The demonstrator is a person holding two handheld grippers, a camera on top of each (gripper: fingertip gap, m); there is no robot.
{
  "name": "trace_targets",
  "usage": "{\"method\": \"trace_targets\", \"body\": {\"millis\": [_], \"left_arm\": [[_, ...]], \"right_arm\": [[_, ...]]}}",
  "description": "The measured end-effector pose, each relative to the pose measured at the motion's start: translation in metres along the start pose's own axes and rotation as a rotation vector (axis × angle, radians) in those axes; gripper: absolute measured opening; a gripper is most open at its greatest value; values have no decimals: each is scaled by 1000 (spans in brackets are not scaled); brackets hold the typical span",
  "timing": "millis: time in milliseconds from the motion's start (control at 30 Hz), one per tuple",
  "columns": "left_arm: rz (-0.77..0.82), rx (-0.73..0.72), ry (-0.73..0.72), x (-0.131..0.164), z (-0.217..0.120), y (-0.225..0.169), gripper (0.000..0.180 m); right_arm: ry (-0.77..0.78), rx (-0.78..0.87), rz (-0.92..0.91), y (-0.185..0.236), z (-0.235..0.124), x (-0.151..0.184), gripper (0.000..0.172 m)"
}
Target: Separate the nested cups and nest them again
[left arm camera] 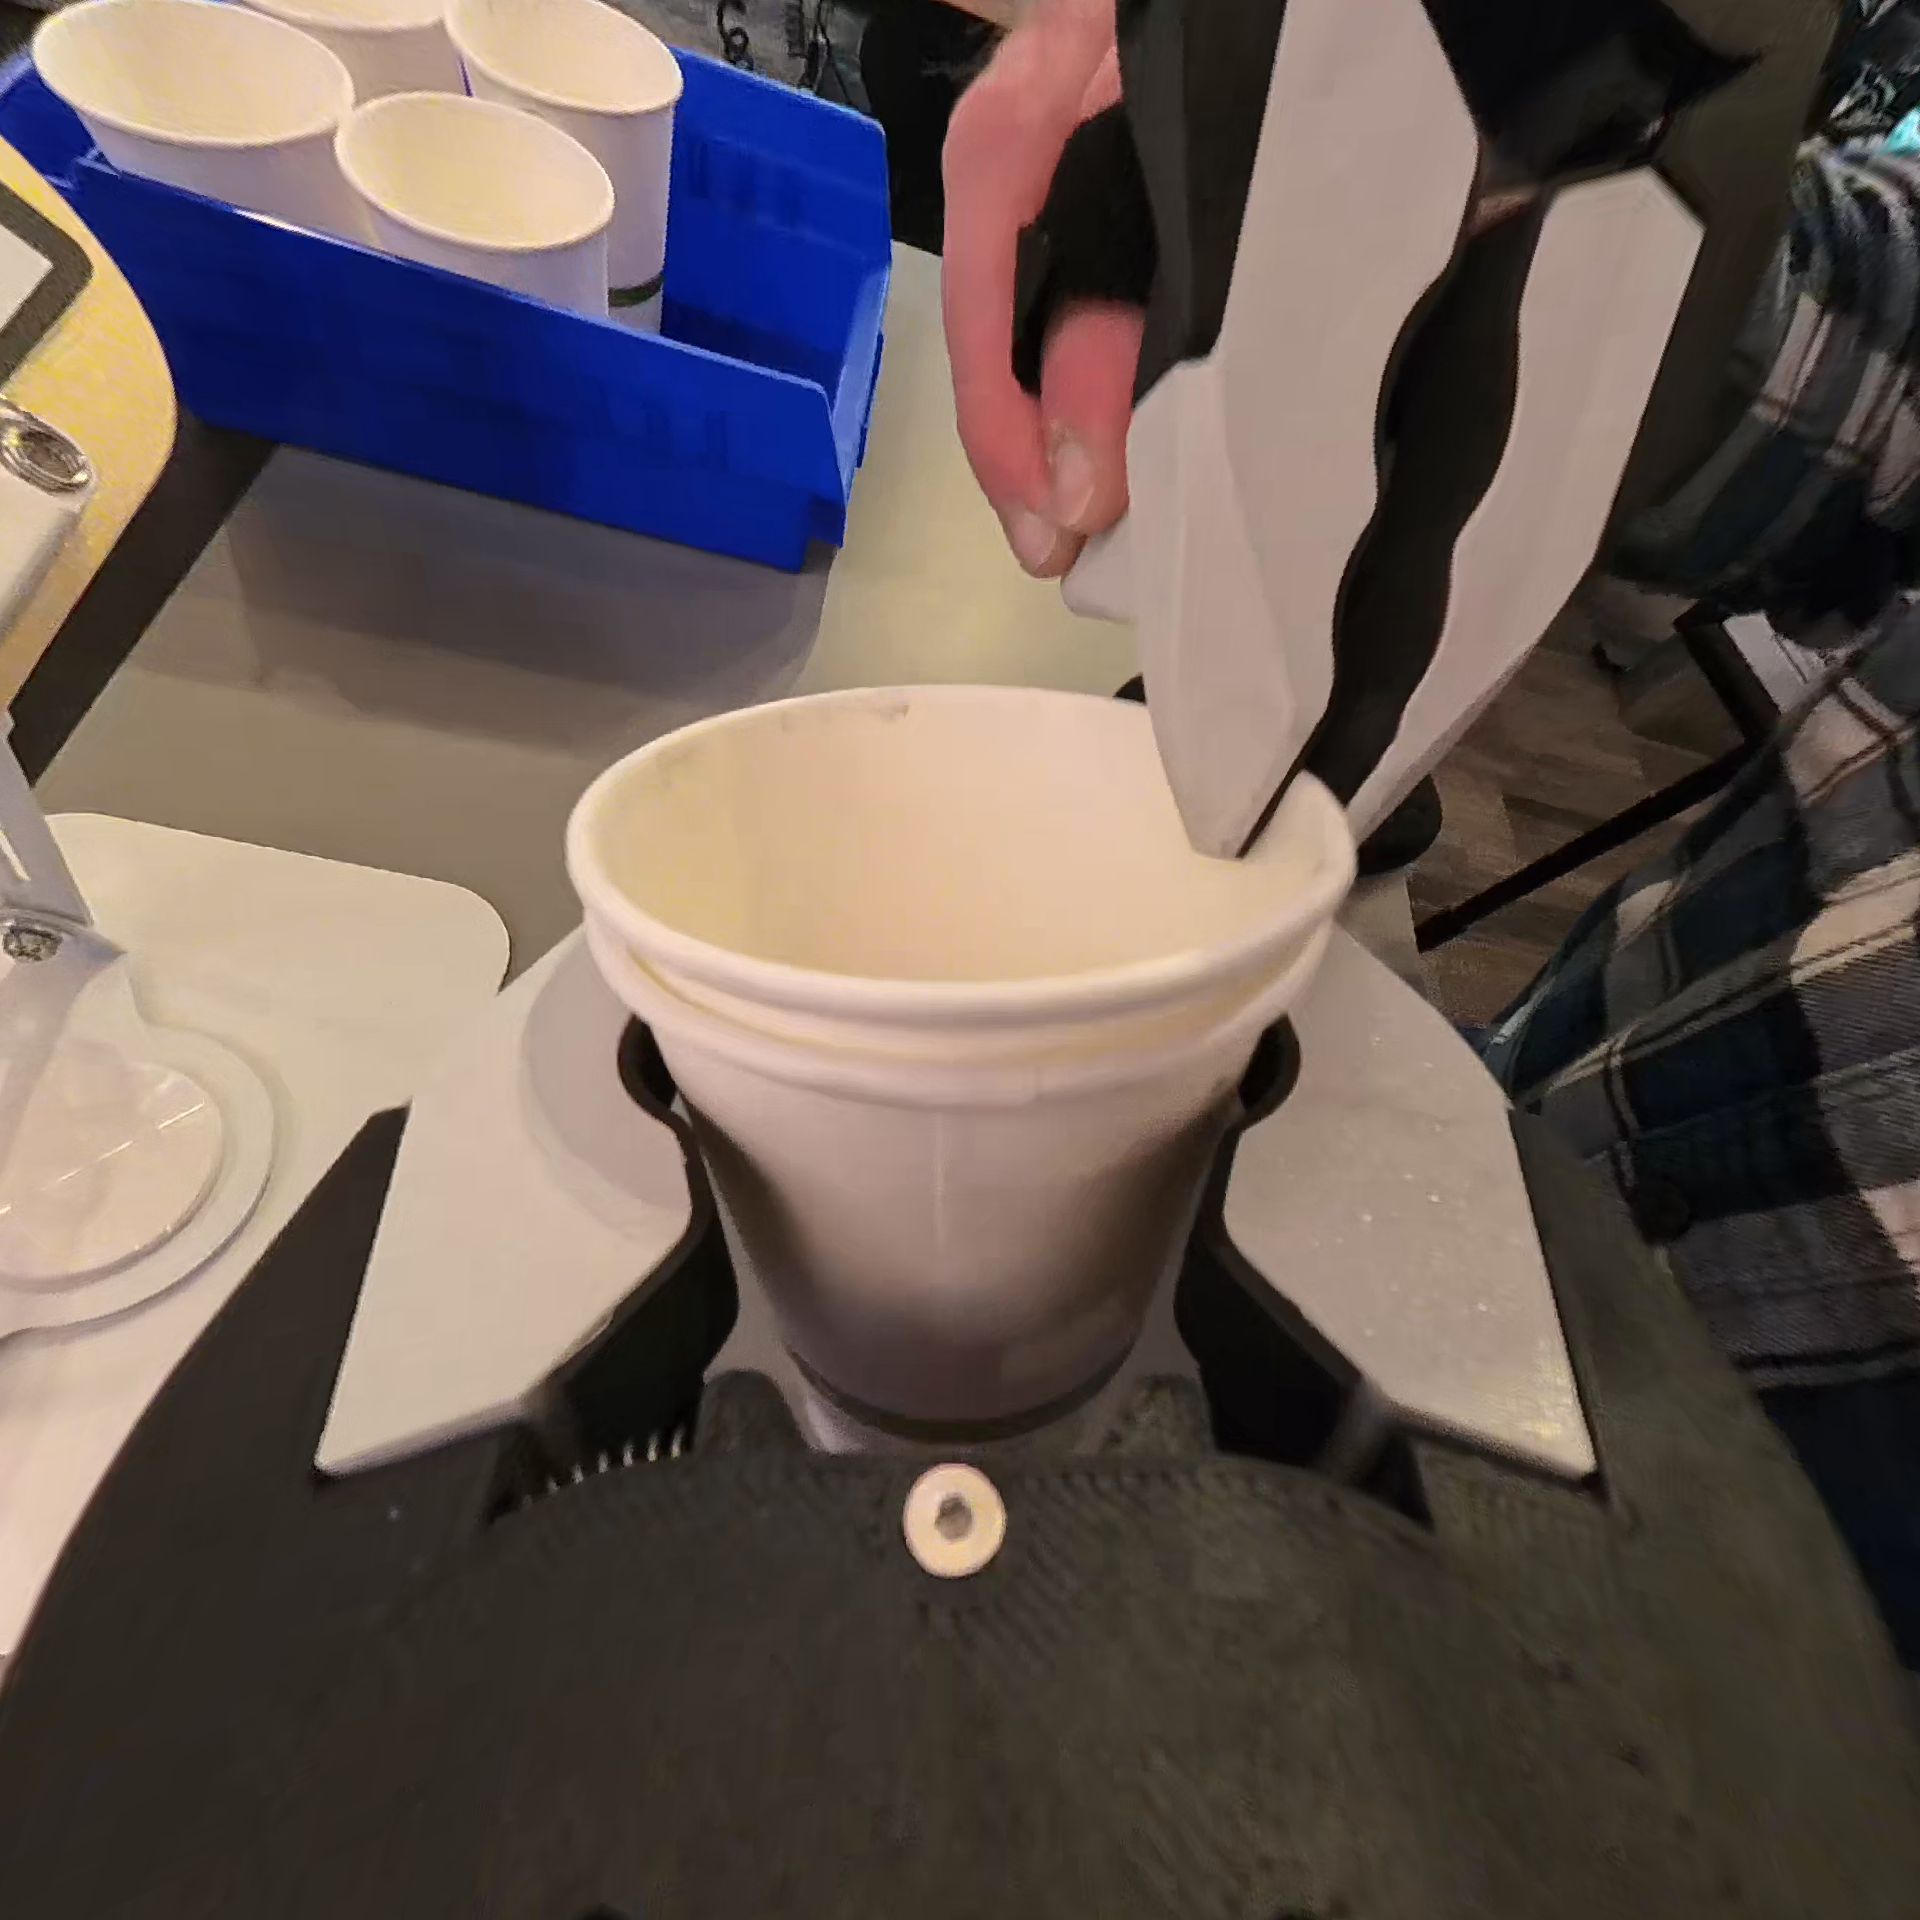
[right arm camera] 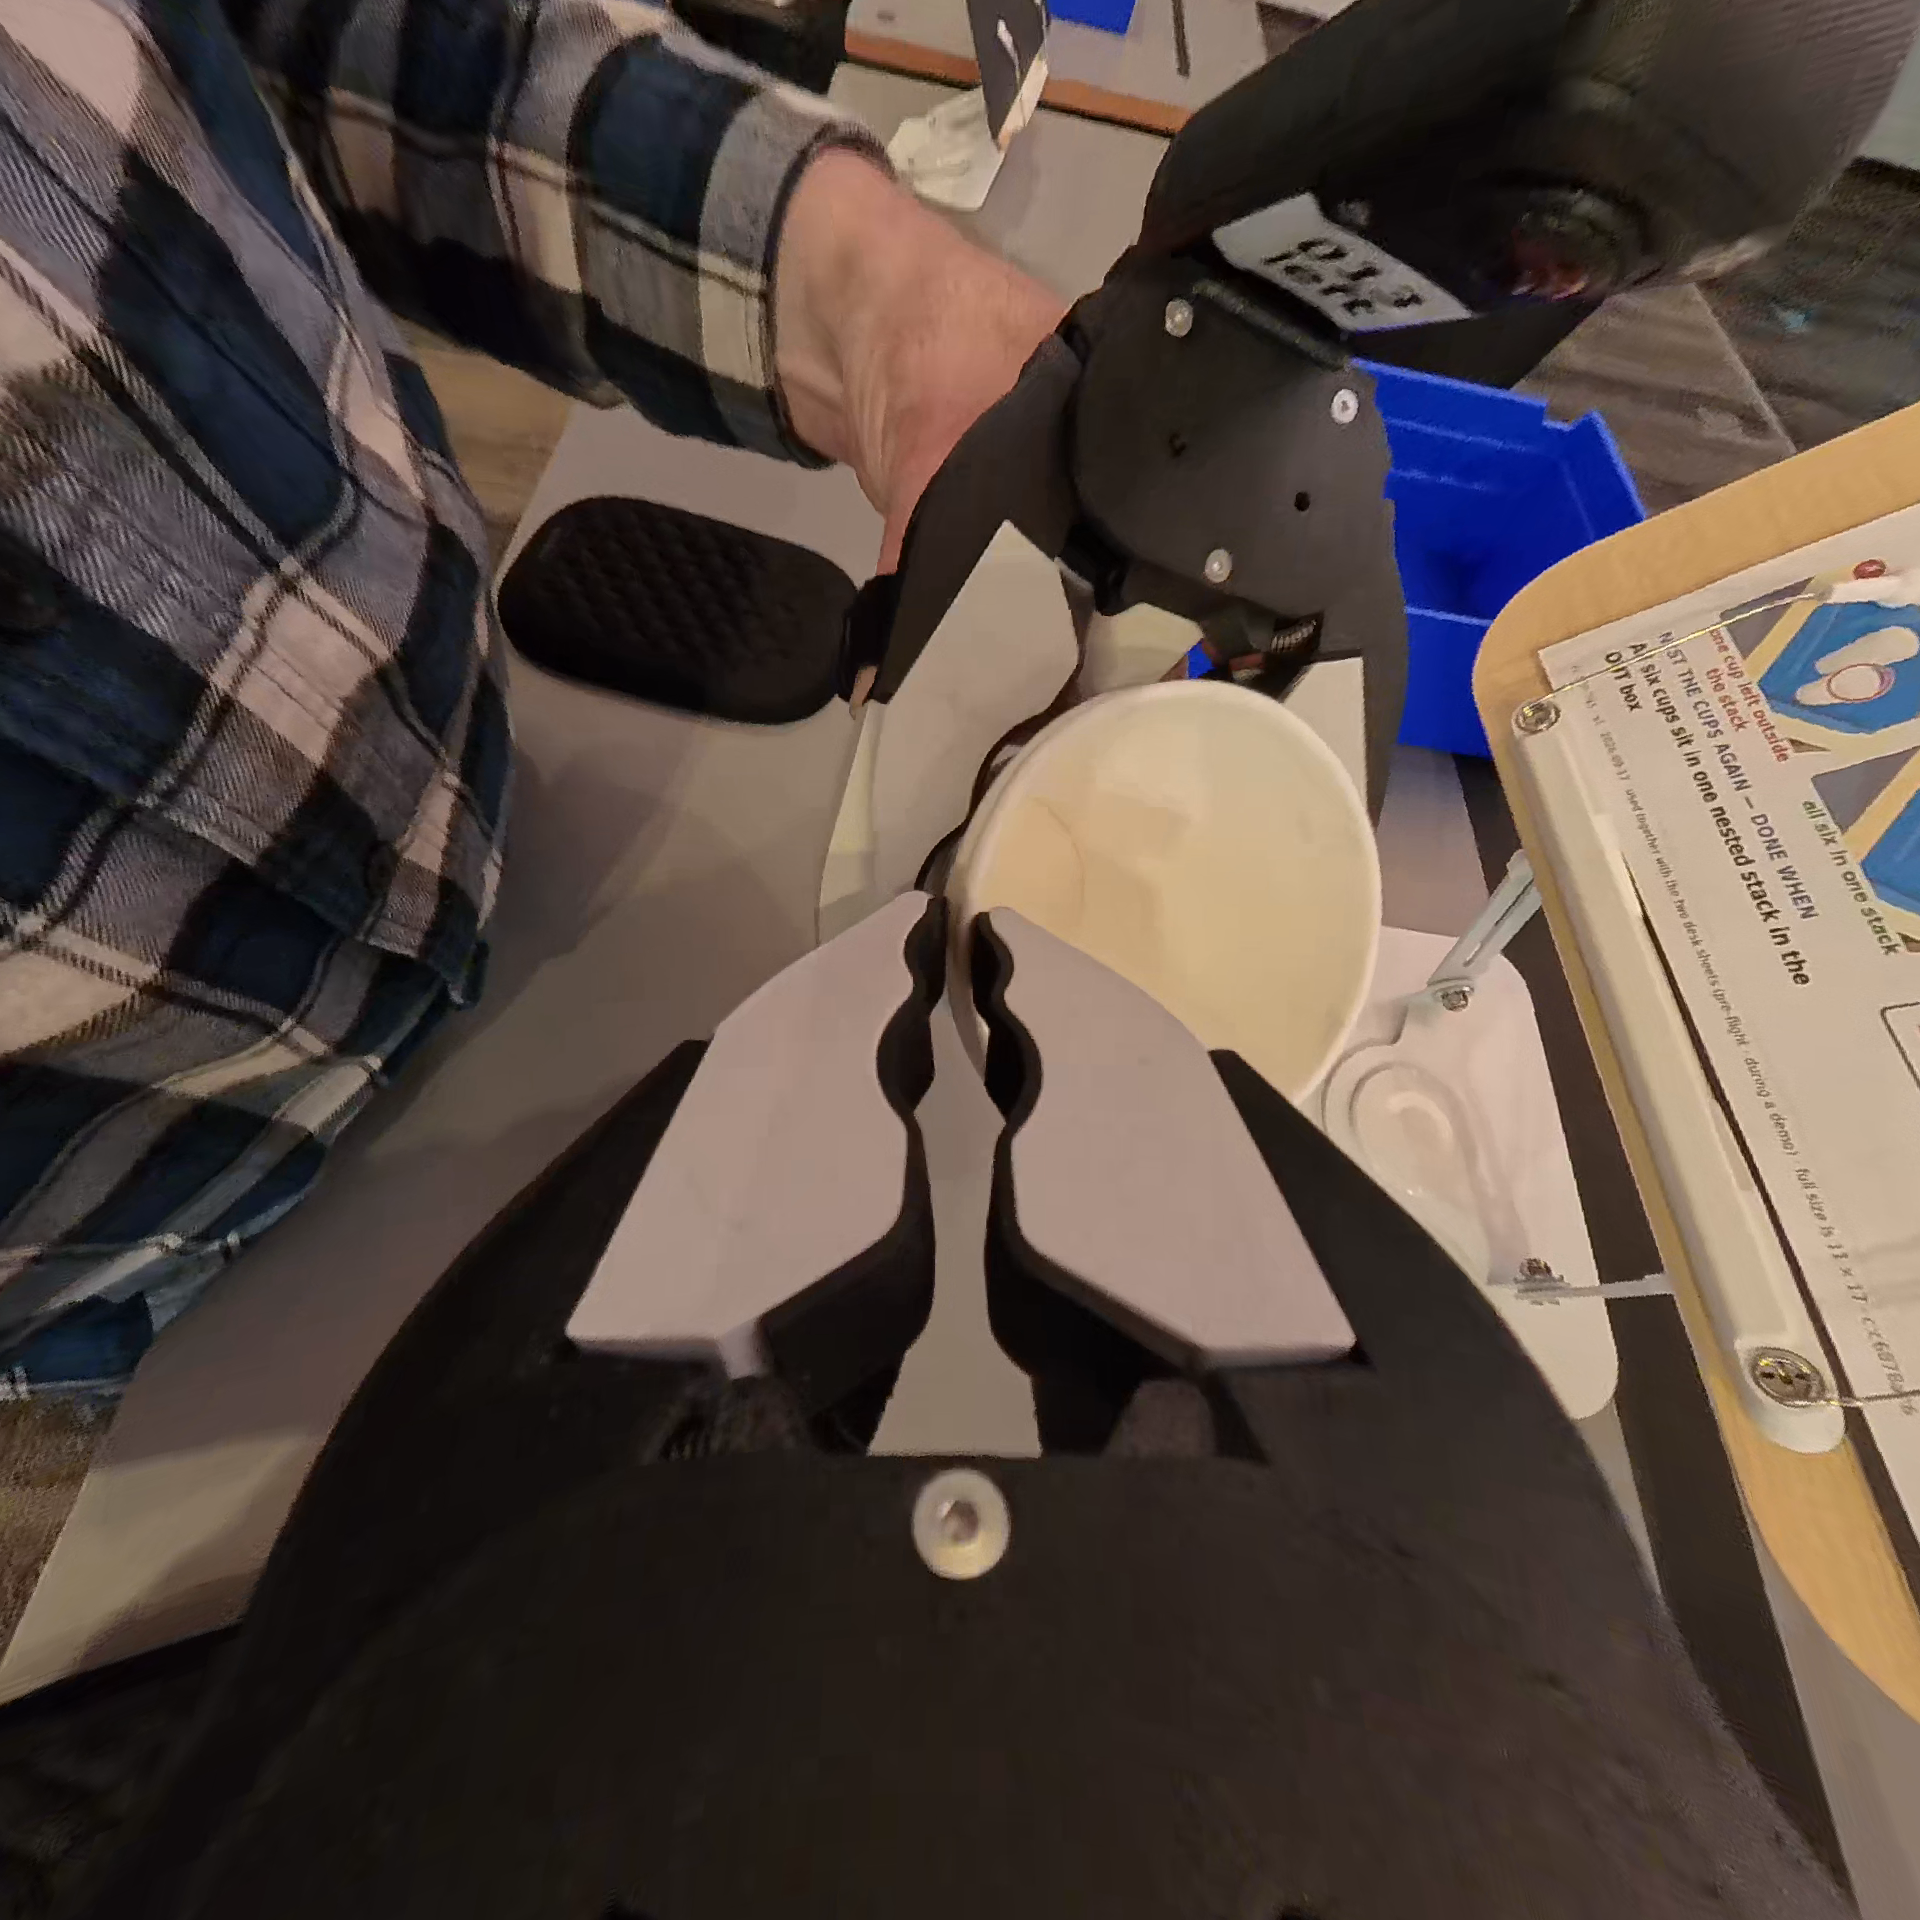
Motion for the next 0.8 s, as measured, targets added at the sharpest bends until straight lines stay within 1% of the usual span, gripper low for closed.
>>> {"method": "trace_targets", "body": {"millis": [100, 200, 267, 400, 533, 600, 700, 800], "left_arm": [[20, -4, 35, 6, 1, 1, 111], [28, 6, 28, 6, -1, -1, 103], [36, 18, 26, 6, -1, -2, 102], [52, -20, 51, 7, -1, 0, 99], [60, -69, 90, 11, 0, 3, 99], [70, -78, 105, 12, 1, 1, 99], [62, -97, 113, 13, 1, 3, 99], [55, -104, 103, 12, -1, 4, 99]], "right_arm": [[-42, 20, 23, -2, -7, -2, 4], [-94, 21, 53, -2, -13, -5, 5], [-116, 14, 70, -1, -13, -5, 5], [-105, 32, 103, -3, -12, -2, 9], [-113, 80, 124, -9, -18, -11, 15], [-97, 85, 126, -10, -18, -14, 13], [-76, 74, 135, -9, -14, -15, 3], [-80, 80, 168, -11, -15, -15, 4]]}}
Point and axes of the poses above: each gripper's, where its closed fingertips meet, z out along the fingers, x out of its underside, y = z × x across the jaws, the point moved 5 cm from there along -z, back along the fingers
